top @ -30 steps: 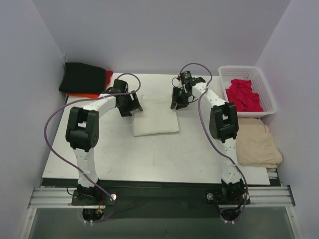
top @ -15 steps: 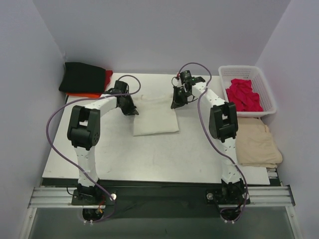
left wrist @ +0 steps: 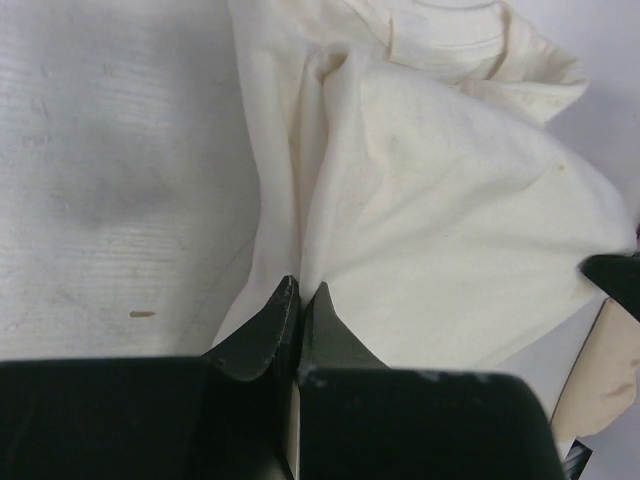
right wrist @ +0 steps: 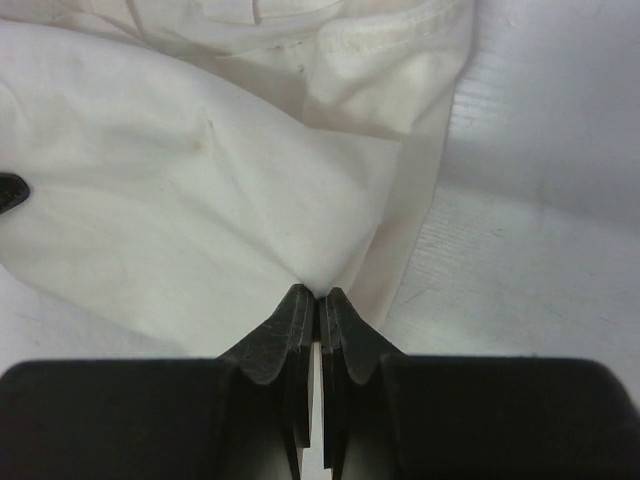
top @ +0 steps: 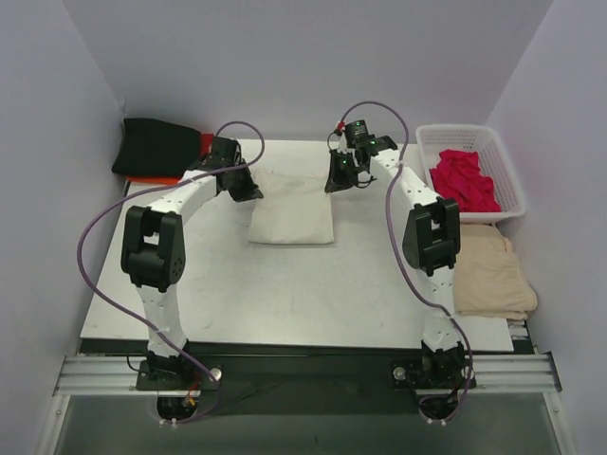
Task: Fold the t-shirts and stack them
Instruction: Fold the long partially folded tshirt into a neat square
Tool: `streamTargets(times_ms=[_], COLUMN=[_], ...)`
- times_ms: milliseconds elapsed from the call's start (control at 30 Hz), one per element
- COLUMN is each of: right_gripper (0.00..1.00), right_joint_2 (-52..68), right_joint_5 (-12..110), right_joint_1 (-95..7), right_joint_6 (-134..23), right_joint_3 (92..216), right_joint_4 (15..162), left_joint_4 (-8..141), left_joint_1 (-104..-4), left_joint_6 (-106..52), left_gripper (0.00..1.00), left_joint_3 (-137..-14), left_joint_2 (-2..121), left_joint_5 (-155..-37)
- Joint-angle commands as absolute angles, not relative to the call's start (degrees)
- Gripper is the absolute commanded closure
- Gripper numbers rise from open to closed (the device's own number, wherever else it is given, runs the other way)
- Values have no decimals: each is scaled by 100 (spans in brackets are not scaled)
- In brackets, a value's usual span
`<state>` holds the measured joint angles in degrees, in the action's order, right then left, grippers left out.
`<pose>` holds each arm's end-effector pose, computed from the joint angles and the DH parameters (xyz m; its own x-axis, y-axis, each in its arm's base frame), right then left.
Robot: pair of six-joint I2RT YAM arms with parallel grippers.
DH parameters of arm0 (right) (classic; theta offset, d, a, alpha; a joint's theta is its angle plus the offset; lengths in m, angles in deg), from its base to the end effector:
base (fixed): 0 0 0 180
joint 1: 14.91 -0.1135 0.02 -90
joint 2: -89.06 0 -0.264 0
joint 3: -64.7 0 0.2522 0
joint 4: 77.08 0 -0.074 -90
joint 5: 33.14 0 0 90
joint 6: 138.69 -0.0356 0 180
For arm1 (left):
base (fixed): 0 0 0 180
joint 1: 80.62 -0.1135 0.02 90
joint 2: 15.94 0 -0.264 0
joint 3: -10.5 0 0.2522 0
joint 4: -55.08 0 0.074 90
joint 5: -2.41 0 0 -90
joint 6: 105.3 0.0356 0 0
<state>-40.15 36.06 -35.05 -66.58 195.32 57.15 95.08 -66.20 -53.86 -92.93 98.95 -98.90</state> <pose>0.4798 0.1894 0.2493 -0.7968 0.0137 -0.6041 -0.3315 0.8260 0.4559 0.4303 -0.1179 0.2177 -0.8183 -0.4207 -0.3916 -0.1887 0.8402 -0.5083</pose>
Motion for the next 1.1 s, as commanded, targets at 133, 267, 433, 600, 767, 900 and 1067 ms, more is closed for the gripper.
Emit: streamTargets(times_ms=[133,267,433,600,767,900,1067], right_gripper=[100,100,76,70,62,61,60], right_joint_2=[-4268,-4611,-5016,-4789,-4568,-4410,-4287], right_joint_5=[3761,3875,3691,3752,3796,3735,3717], right_joint_1=[-3407,-3328,-3179,-3091,-3056,-3047,-3064], right_joint_6=[-6731,-6951,-7136,-7049,-6908,-6899,-6890], right_joint_3=[20221,20466,20678,20459,20248,20011,19721], right_joint_4=[5611,5611,5611,5620,5611,5620,5620], left_joint_4=[9362,9398,9565,9301,9450,9670,9565], left_joint_1=[-6700,-6708,-6726,-6726,-6735,-6726,-6717], left_joint_6=[-5379,-5283,-5099,-4958,-4914,-4931,-4887], left_gripper=[94,53,20,3,2,3,3], left_joint_3=[-9976,-10362,-10759,-10426,-10276,-10109,-9906], left_joint_2=[10182,10666,11176,10966,10834,10720,10693], left_joint_5=[-9927,-9901,-9603,-9374,-9137,-8926,-9127])
